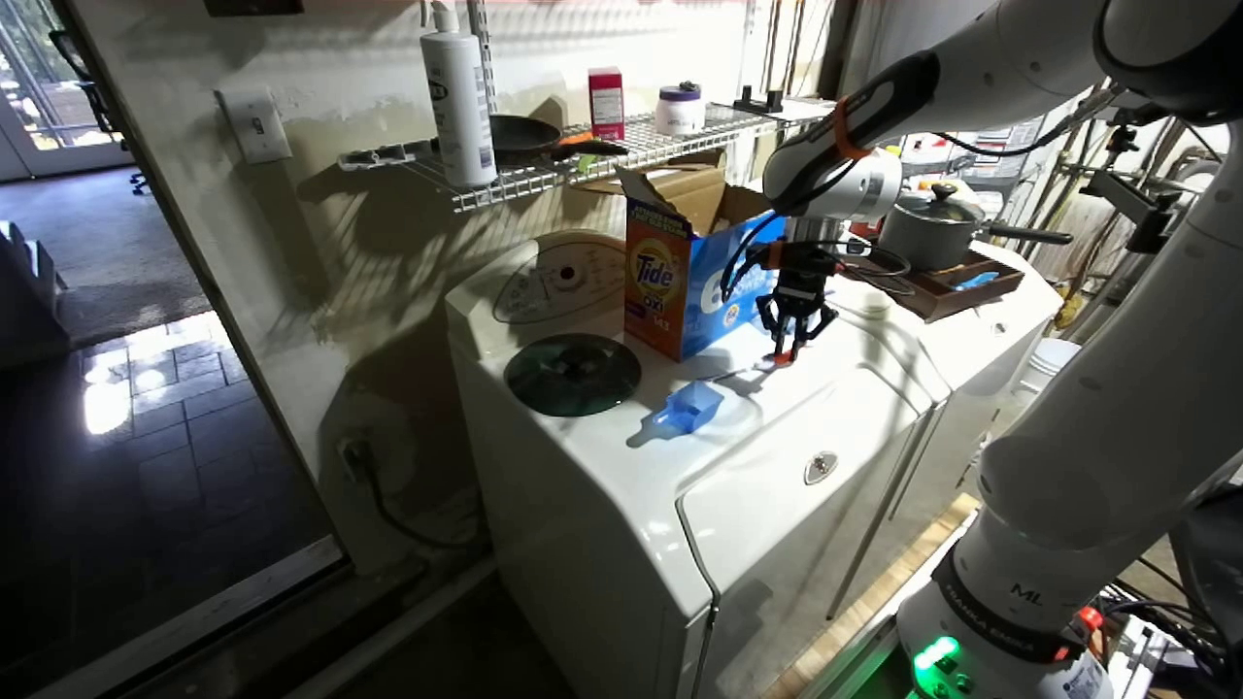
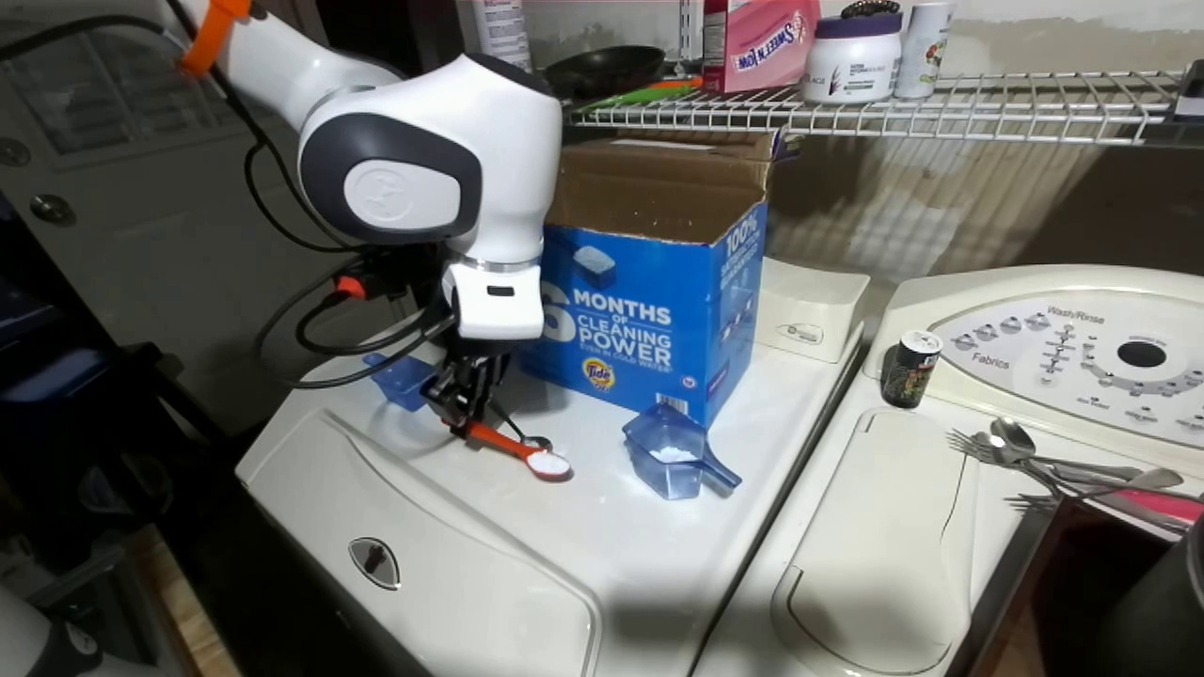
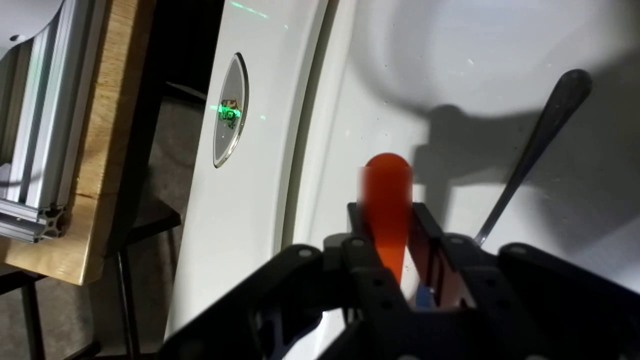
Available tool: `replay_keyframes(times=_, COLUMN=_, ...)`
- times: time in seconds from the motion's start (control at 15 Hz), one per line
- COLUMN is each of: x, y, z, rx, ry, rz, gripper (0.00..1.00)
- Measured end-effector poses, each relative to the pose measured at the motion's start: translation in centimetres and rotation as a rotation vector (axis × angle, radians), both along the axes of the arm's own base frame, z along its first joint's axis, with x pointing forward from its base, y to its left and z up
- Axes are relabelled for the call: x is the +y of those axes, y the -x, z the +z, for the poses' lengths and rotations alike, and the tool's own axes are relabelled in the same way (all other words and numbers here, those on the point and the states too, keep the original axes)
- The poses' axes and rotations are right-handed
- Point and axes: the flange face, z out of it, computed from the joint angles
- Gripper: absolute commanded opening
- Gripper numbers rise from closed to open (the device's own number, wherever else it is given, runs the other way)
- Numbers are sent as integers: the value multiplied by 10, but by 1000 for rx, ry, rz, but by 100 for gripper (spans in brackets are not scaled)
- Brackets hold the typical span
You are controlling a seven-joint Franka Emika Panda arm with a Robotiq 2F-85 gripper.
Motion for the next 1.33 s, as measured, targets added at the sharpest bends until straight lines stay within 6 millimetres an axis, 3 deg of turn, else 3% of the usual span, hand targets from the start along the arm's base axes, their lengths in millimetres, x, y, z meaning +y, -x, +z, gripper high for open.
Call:
replay_keyframes(times=0.6, x=15, y=10, z=-27, rx=-19, ry=35, rz=-26, gripper=6)
replay_keyframes(times=1.33, x=28, y=10, z=-38, rx=-36, ry=52, rz=-11, gripper=6)
